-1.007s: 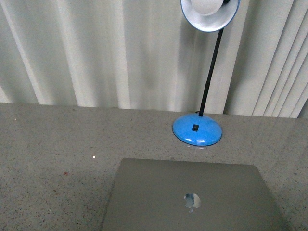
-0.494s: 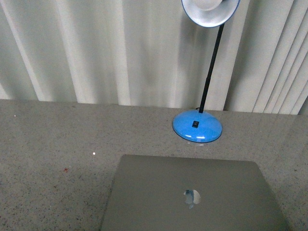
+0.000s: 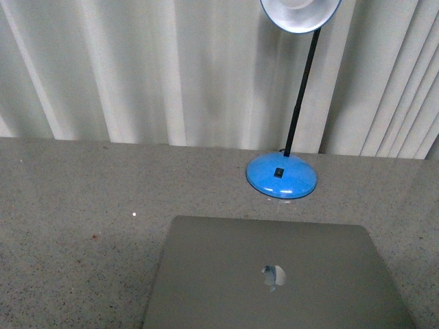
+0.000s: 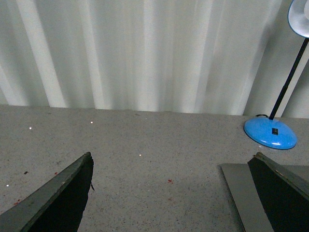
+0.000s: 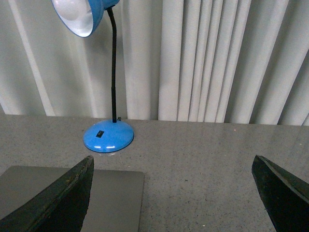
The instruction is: Close laptop
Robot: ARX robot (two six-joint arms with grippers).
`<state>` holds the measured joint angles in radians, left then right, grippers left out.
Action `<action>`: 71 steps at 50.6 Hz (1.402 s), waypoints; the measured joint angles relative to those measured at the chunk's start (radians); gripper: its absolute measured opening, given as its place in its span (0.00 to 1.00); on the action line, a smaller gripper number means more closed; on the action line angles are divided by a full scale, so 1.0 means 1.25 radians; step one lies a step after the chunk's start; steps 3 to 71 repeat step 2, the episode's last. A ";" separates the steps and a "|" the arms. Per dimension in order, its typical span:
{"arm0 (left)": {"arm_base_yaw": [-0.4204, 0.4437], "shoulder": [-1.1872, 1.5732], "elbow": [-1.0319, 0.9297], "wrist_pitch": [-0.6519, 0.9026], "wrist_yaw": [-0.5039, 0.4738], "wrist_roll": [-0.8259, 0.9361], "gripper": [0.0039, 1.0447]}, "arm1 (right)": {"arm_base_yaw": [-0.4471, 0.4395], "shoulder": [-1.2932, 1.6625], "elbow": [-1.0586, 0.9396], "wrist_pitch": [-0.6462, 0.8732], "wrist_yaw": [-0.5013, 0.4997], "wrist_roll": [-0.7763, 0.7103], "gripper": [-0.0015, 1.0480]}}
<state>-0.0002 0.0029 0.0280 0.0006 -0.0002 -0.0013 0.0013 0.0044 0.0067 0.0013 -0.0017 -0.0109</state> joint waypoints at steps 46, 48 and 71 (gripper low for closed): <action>0.000 0.000 0.000 0.000 0.000 0.000 0.94 | 0.000 0.000 0.000 0.000 0.000 0.000 0.93; 0.000 0.000 0.000 0.000 0.000 0.000 0.94 | 0.000 0.000 0.000 0.000 0.000 0.000 0.93; 0.000 0.000 0.000 0.000 0.000 0.000 0.94 | 0.000 0.000 0.000 0.000 0.000 0.000 0.93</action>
